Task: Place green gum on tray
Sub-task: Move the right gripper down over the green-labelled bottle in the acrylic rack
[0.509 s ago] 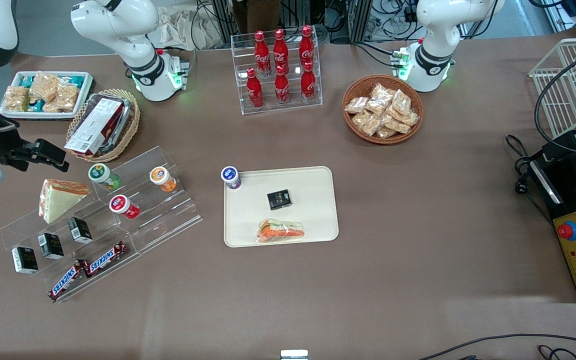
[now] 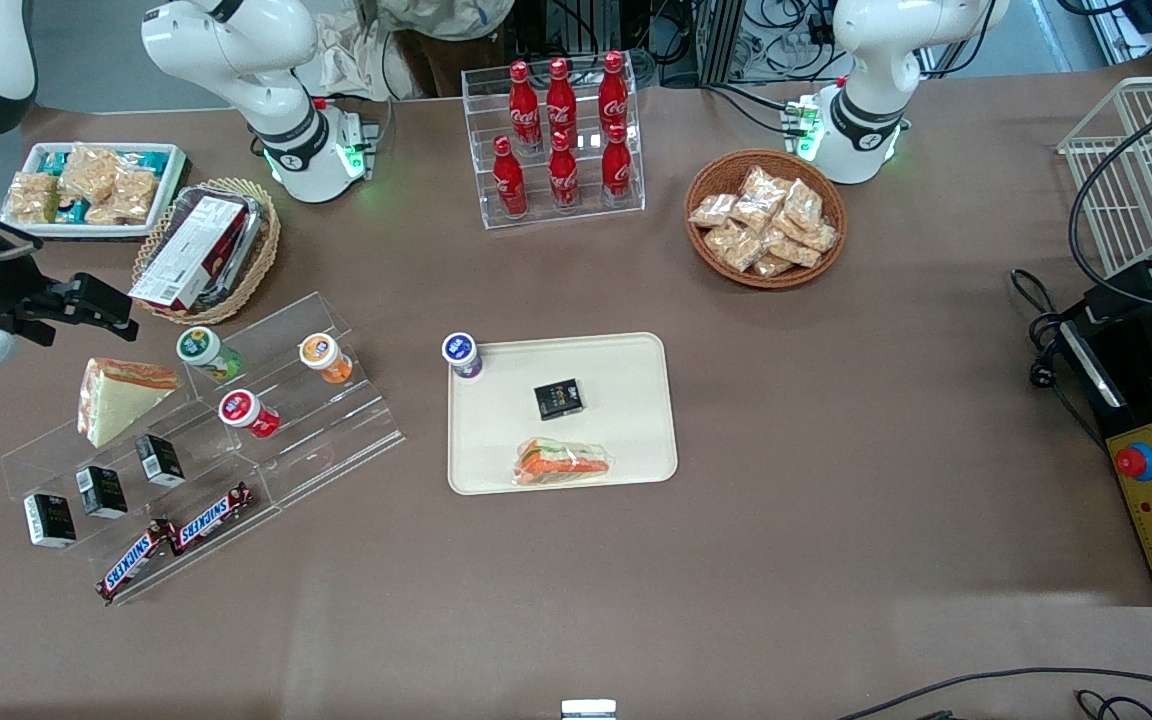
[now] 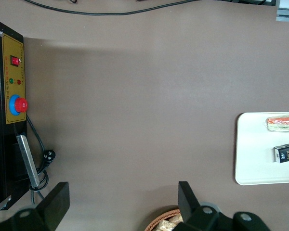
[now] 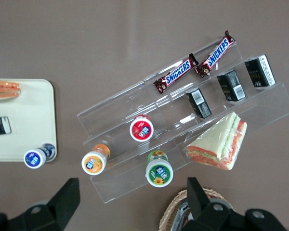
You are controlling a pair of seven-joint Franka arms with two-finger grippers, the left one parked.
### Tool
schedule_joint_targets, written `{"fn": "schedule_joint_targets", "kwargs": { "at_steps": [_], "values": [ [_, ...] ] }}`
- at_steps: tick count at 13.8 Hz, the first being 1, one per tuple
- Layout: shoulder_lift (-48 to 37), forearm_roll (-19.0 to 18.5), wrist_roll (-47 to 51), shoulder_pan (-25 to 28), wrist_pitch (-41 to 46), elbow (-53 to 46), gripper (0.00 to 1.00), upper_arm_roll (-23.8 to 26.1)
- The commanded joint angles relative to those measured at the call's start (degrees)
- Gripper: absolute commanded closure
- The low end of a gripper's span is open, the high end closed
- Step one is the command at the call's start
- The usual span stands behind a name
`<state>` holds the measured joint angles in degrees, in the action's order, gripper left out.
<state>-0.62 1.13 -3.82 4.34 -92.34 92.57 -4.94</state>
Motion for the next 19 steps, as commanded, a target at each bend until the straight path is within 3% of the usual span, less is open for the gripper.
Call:
{"fn": "schedule_joint_targets", "kwargs": {
  "at_steps": [1,6,11,19],
  "values": [
    [0.2,-0.9,-3.0,-0.6,1.7,-0.2,0.01,-0.2],
    [-2.9,-0.9,-4.0,-0.6,0.1,6.7,0.01,-1.8],
    [-11.5,-1.0,-4.0,-0.6,-15.2,26.5,0.01,-2.9],
    [-11.7,-0.9,-4.0,-0.6,-29.6,40.7,0.01,-4.2]
  ]
}}
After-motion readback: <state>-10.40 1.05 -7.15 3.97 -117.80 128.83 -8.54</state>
